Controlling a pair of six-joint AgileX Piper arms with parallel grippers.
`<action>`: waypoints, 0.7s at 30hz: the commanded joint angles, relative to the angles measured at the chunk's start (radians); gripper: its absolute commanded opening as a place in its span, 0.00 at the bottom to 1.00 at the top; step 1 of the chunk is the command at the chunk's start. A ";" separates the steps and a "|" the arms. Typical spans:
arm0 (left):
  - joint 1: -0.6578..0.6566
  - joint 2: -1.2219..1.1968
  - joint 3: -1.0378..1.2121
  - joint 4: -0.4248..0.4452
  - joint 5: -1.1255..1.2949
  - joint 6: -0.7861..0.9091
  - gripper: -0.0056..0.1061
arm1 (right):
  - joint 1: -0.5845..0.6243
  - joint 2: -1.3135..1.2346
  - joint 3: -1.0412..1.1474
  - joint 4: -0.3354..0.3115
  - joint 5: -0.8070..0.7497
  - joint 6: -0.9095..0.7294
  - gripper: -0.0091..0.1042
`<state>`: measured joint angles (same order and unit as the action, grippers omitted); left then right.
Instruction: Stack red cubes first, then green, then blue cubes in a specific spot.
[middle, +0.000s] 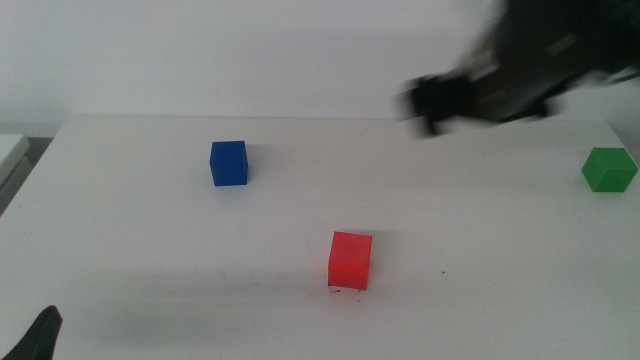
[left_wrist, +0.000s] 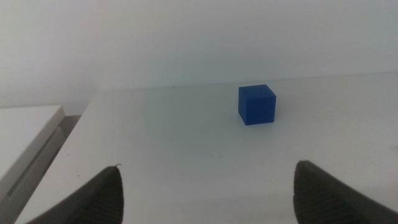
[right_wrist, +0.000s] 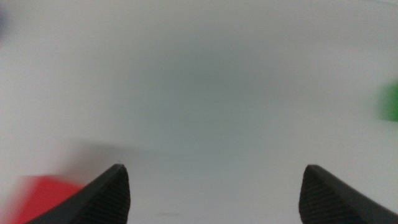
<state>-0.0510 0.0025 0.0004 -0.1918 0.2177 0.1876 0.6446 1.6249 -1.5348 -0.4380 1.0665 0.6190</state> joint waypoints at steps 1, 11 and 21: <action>0.001 -0.002 0.000 0.000 -0.012 -0.002 0.89 | -0.147 -0.027 0.006 0.015 0.068 -0.181 0.83; 0.001 -0.002 0.000 0.000 -0.012 -0.005 0.89 | -0.745 0.124 -0.018 0.396 -0.145 -0.654 0.81; 0.001 -0.002 0.000 0.000 -0.012 -0.003 0.89 | -0.867 0.398 -0.206 0.406 -0.138 -0.752 0.80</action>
<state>-0.0510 0.0025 0.0004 -0.1918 0.2177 0.1876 -0.2125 2.0053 -1.7007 -0.0370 0.9166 -0.1157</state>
